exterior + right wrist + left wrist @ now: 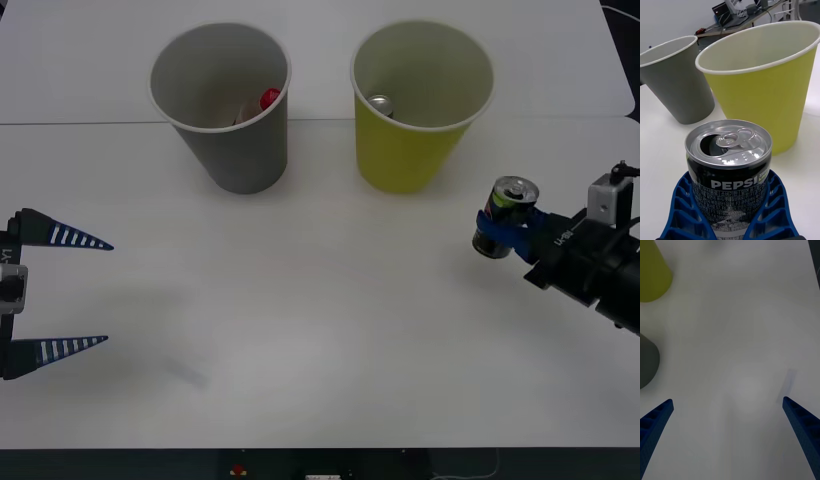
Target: Put the can into the green bin and the plastic bottle into the gray bin
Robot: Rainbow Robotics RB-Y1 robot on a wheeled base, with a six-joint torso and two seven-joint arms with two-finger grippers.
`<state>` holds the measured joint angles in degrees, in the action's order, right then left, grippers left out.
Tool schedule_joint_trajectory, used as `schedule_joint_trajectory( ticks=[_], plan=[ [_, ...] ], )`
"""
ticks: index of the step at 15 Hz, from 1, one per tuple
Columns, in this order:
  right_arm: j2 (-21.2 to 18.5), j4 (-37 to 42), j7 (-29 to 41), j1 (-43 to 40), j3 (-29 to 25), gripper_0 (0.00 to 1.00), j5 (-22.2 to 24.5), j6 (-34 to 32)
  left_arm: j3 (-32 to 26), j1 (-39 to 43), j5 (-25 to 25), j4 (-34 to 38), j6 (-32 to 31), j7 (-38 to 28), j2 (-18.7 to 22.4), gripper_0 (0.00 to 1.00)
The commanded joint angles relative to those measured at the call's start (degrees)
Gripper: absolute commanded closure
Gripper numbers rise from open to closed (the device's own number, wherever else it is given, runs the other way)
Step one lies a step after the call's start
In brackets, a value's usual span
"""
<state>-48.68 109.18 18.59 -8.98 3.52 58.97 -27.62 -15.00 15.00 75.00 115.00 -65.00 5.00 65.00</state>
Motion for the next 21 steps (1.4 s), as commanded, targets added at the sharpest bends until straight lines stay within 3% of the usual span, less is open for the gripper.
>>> schedule_joint_trajectory(
  ticks=[1, 3, 7, 11, 13, 15, 18, 21],
  plan=[
    [-4.2, 3.4, 8.3, -0.3, -2.2, 1.00, 0.9, -0.1, 0.0, 0.0, 0.0, 0.0, 0.0, 0.0, 0.0, 0.00],
    [-5.8, 5.7, 16.4, -0.3, -5.7, 1.00, 6.1, -2.4, 0.0, 0.0, 0.0, 0.0, 0.0, 0.0, 0.0, 0.00],
    [-4.1, 9.4, 33.1, 0.8, -13.8, 1.00, 16.1, -12.2, 0.0, 0.0, 0.0, 0.0, 0.0, 0.0, 0.0, 0.00],
    [-1.0, 11.1, 48.2, 8.0, -20.5, 1.00, 27.4, -26.6, 0.0, 0.0, 0.0, 0.0, 0.0, 0.0, 0.0, 0.00],
    [-0.9, 11.1, 54.0, 12.8, -21.3, 1.00, 31.6, -31.2, 0.0, 0.0, 0.0, 0.0, 0.0, 0.0, 0.0, 0.00],
    [-0.9, 10.9, 58.3, 18.0, -21.2, 1.00, 36.1, -35.0, 0.0, 0.0, 0.0, 0.0, 0.0, 0.0, 0.0, 0.00],
    [-0.9, 6.0, 58.5, 25.7, -20.0, 1.00, 37.6, -40.7, 0.0, 0.0, 0.0, 0.0, 0.0, 0.0, 0.0, 0.00],
    [-0.9, 1.7, 58.5, 32.7, -15.6, 1.00, 41.5, -41.2, 0.0, 0.0, 0.0, 0.0, 0.0, 0.0, 0.0, 0.00]
  ],
)
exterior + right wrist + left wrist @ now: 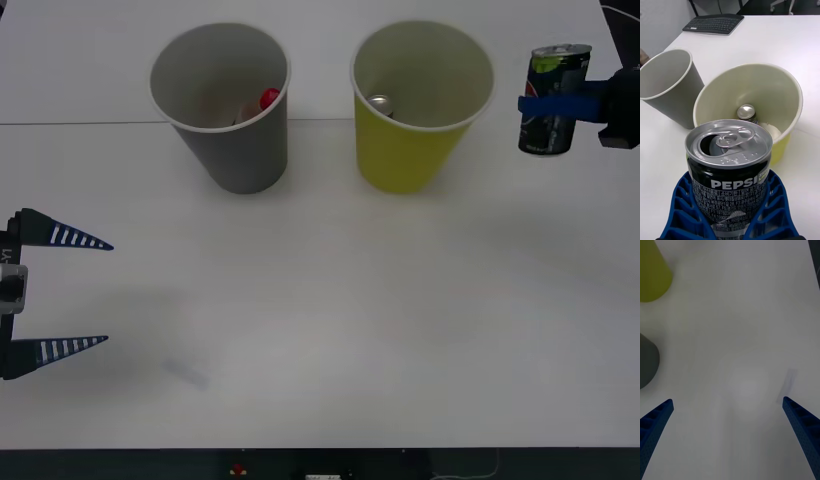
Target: Put the can into the green bin and the plastic bottle into the gray bin
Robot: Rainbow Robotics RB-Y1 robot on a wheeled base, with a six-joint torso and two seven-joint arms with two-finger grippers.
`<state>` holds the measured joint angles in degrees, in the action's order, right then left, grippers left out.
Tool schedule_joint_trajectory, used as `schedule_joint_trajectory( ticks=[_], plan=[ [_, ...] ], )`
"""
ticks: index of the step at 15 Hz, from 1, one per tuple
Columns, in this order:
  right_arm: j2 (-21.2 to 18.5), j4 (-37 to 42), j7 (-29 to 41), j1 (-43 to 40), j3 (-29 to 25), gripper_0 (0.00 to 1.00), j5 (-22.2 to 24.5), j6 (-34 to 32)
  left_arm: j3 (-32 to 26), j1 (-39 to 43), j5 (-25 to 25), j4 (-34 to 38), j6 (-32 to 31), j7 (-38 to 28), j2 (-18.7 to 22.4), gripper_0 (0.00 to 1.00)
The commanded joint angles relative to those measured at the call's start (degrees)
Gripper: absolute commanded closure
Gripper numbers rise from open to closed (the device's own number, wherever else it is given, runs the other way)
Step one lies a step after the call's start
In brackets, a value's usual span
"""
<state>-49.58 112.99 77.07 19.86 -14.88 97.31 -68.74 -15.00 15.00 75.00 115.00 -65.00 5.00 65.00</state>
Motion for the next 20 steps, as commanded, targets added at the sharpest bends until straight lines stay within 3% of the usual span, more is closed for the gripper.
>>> schedule_joint_trajectory(
  ticks=[1, 3, 6, 11, 16, 18, 19, 20],
  plan=[
    [0.0, -2.9, 0.0, 6.0, 4.4, 1.00, 5.5, -0.1, 0.0, 0.0, 0.0, 0.0, 0.0, 0.0, 0.0, 0.00],
    [0.2, -6.0, 0.0, 10.7, 8.3, 1.00, 8.9, -0.1, 0.0, 0.0, 0.0, 0.0, 0.0, 0.0, 0.0, 0.00],
    [1.9, -13.1, 0.0, 17.8, 12.7, 1.00, 10.3, -0.1, 0.0, 0.0, 0.0, 0.0, 0.0, 0.0, 0.0, 0.00],
    [6.4, -20.5, 0.0, 26.9, 18.6, 1.00, 18.6, 0.0, 0.0, 0.0, 0.0, 0.0, 0.0, 0.0, 0.0, 0.00],
    [9.0, -26.7, -1.1, 31.5, 22.2, 0.98, 20.2, 2.3, 0.0, 0.0, 0.0, 0.0, 0.0, 0.0, 0.0, 0.00],
    [9.1, -26.7, -1.6, 31.6, 22.7, 0.56, 20.2, 2.4, 0.0, 0.0, 0.0, 0.0, 0.0, 0.0, 0.0, 0.00],
    [9.1, -26.7, -1.8, 31.6, 22.9, 0.22, 20.1, 2.4, 0.0, 0.0, 0.0, 0.0, 0.0, 0.0, 0.0, 0.00],
    [9.1, -26.7, -1.9, 31.6, 23.1, 0.00, 20.2, 2.3, 0.0, 0.0, 0.0, 0.0, 0.0, 0.0, 0.0, 0.00]
  ],
)
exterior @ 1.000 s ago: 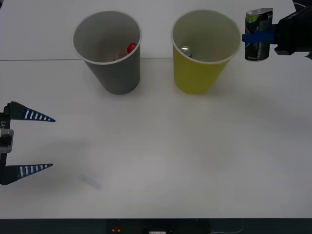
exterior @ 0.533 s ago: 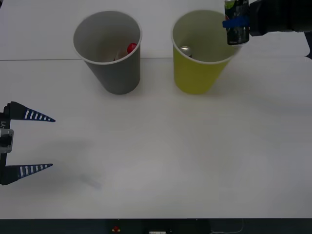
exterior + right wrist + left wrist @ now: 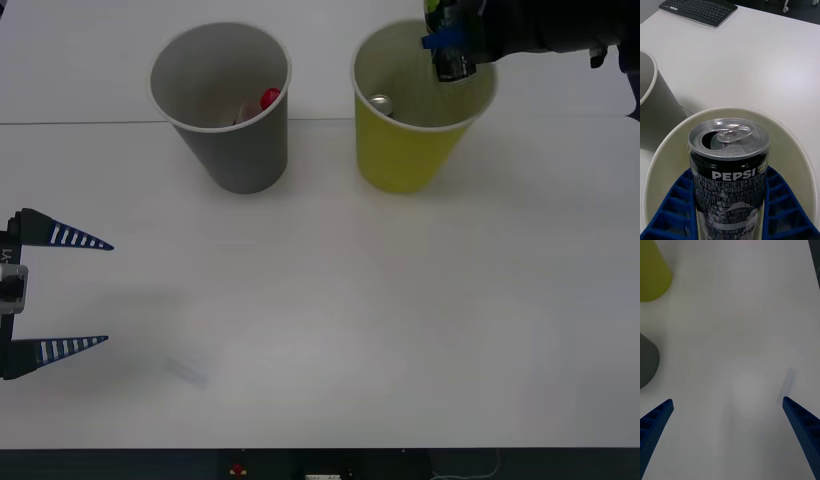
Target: Put the can into the green bin and the plastic bottle into the gray bin
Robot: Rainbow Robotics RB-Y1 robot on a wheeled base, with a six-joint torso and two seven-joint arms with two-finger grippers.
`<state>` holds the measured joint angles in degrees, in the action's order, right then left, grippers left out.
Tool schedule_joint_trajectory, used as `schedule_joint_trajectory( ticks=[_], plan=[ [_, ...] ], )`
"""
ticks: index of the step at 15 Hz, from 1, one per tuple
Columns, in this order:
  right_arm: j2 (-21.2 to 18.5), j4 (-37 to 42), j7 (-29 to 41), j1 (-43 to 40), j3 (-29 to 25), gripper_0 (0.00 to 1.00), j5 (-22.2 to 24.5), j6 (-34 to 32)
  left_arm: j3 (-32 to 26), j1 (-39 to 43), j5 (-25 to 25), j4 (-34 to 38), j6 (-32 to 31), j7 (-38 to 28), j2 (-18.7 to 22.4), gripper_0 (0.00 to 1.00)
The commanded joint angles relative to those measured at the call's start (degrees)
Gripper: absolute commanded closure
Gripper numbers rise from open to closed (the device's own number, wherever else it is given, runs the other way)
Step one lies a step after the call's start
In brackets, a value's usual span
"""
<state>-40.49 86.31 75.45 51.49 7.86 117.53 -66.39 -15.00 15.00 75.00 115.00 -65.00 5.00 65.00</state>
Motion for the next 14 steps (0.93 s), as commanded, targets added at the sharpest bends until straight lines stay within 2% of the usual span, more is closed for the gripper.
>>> schedule_joint_trajectory(
  ticks=[1, 5, 7, 11, 14],
  plan=[
    [0.0, 0.0, -0.4, -0.1, 0.7, 0.00, -0.3, -0.1, 0.0, 0.0, 0.0, 0.0, 0.0, 0.0, 0.0, 0.00],
    [-0.5, 0.0, -1.1, -0.1, 0.8, 0.00, -1.1, -0.1, 0.0, 0.0, 0.0, 0.0, 0.0, 0.0, 0.0, 0.00],
    [-1.7, 0.2, -2.4, -0.6, 0.7, 0.00, -4.2, -0.1, 0.0, 0.0, 0.0, 0.0, 0.0, 0.0, 0.0, 0.00],
    [-4.2, 8.1, -3.2, -6.7, -3.5, 0.00, -6.8, 0.0, 0.0, 0.0, 0.0, 0.0, 0.0, 0.0, 0.0, 0.00],
    [-7.0, 12.0, -8.1, -11.5, -6.8, 0.00, -13.6, 0.0, 0.0, 0.0, 0.0, 0.0, 0.0, 0.0, 0.0, 0.00]
  ],
)
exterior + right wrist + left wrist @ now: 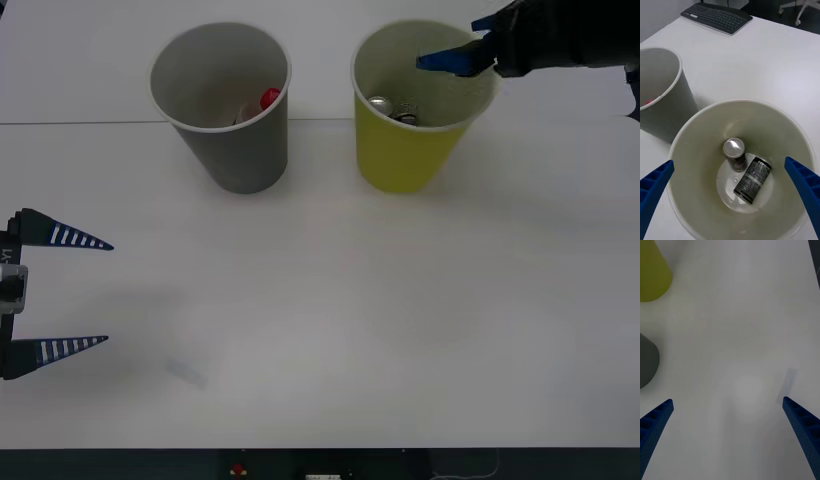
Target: Put the can into the green bin and the plastic bottle into the gray bin
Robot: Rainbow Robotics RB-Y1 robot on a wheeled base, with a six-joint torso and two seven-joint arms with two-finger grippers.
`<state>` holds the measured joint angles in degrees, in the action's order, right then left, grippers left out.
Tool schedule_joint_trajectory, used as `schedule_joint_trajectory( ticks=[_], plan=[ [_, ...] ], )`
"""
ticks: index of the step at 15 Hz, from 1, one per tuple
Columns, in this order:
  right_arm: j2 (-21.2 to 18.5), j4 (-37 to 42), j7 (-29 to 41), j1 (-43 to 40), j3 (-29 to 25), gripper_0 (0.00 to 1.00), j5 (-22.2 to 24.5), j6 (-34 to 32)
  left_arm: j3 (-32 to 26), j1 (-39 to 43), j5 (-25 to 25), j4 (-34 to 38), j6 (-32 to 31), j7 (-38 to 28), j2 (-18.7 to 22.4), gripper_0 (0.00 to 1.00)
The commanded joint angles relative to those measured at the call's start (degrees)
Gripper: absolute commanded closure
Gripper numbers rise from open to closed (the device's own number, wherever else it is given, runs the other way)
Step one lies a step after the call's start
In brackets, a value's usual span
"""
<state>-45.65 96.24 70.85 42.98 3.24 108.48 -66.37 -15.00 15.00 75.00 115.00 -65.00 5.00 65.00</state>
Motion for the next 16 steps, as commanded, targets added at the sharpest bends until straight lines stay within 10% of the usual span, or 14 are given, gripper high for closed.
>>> schedule_joint_trajectory(
  ticks=[1, 6, 16],
  plan=[
    [-2.8, 3.7, -5.7, -5.5, -4.0, 0.00, -7.4, 0.0, 0.0, 0.0, 0.0, 0.0, 0.0, 0.0, 0.0, 0.00],
    [-5.2, 14.8, -8.8, -18.3, -11.9, 0.00, -11.5, 0.1, 0.0, 0.0, 0.0, 0.0, 0.0, 0.0, 0.0, 0.00],
    [-5.9, 16.3, -38.6, -38.4, -20.8, 0.00, -31.0, 0.2, 0.0, 0.0, 0.0, 0.0, 0.0, 0.0, 0.0, 0.00]
  ],
)
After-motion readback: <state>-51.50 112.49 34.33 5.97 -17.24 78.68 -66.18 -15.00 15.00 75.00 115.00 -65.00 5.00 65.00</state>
